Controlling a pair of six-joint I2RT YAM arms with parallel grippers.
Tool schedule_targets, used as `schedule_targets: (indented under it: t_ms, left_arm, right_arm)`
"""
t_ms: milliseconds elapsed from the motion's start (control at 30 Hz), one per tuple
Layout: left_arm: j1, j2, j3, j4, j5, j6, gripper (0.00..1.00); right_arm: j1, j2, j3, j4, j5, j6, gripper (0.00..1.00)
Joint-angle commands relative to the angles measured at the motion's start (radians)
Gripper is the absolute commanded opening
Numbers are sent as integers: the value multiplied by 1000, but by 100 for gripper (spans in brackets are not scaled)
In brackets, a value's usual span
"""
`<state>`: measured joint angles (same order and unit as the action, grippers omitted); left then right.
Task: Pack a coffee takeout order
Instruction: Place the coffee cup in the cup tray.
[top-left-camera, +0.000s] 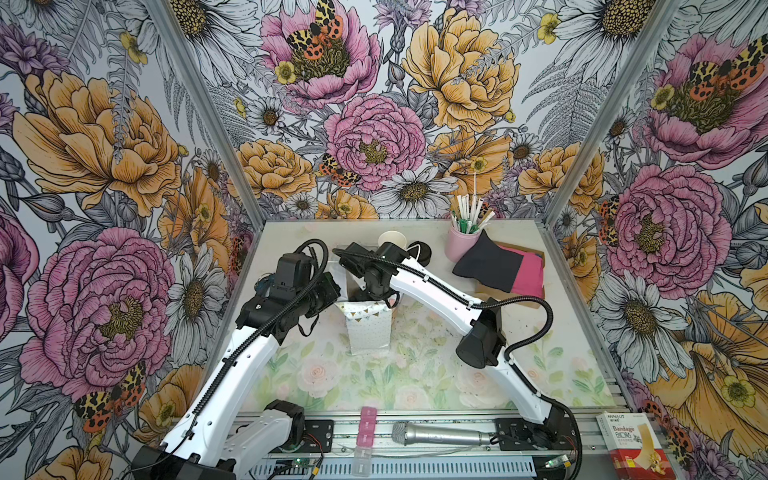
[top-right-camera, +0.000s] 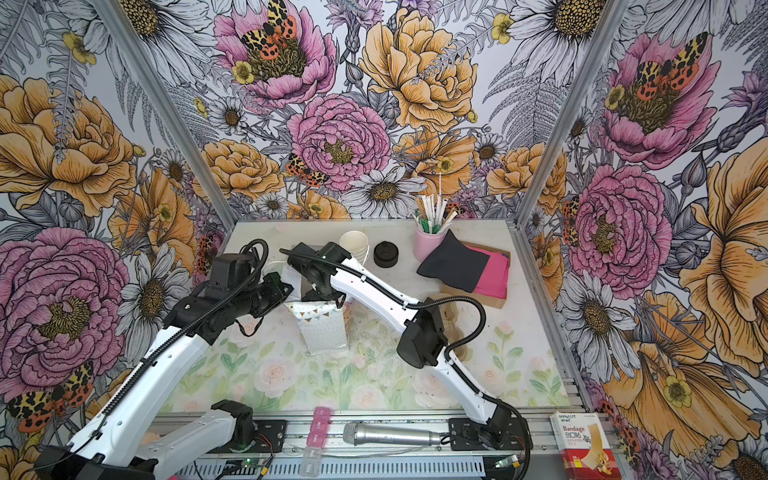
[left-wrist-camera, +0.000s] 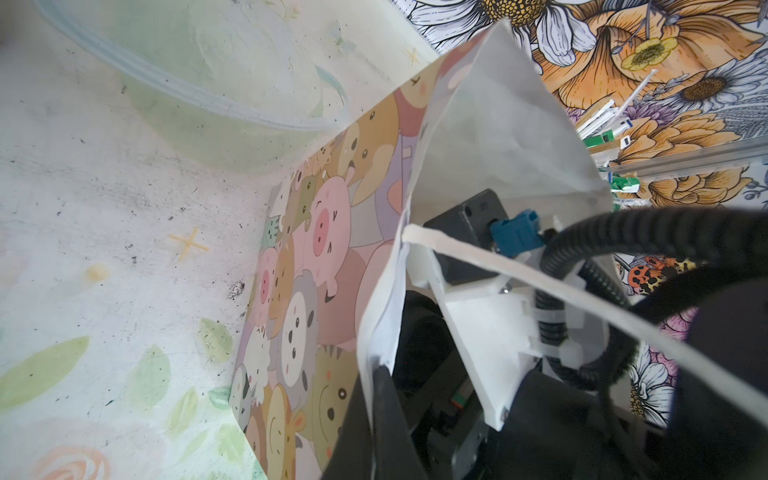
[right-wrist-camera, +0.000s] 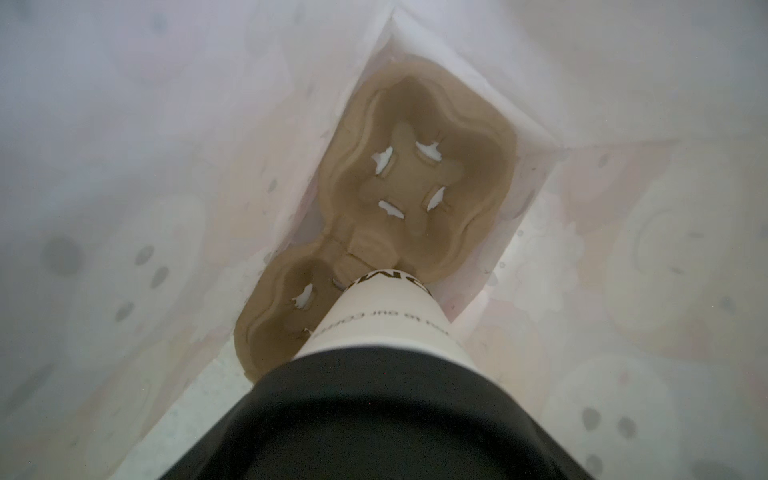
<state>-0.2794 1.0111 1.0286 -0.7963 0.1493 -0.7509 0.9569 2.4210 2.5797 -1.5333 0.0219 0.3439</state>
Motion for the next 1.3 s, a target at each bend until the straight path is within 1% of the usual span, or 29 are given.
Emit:
schedule_targets:
  t_ms: [0, 133, 233, 400, 533, 767, 933, 1033, 1100, 1167, 1267]
  left_arm:
    - [8, 9, 4, -15, -39, 33, 0]
    - [11, 4, 0, -15, -43, 35, 0]
    - [11, 7, 4, -15, -39, 38, 0]
    - [12, 3, 5, -15, -37, 40, 0]
    - [14, -3, 3, -15, -42, 35, 0]
    - [13, -2, 7, -15, -37, 39, 0]
    - [13, -5, 11, -15, -35, 42, 0]
    - [13, -6, 11, -15, -39, 43, 0]
    - [14, -5, 9, -15, -38, 44, 0]
    - [14, -5, 11, -14, -35, 44, 0]
    - [14, -7, 9, -15, -39, 45, 0]
  right_arm:
    - [5, -5, -39, -107, -32, -26, 75]
    - [9, 33, -42, -127, -63, -18, 75]
    - [17, 54, -58, -129, -49, -19, 75]
    - [19, 101, -65, -133, -66, 14, 75]
    - [19, 142, -57, -134, -32, 29, 75]
    - [17, 211, -8, -139, -15, 40, 75]
    - [21, 208, -12, -147, -19, 33, 74]
    - [29, 195, -17, -164, -29, 5, 73]
    - [34, 183, -37, -177, -77, -21, 71]
    - [41, 142, -91, -147, -115, -32, 70]
    - [41, 120, -93, -117, -118, -32, 70]
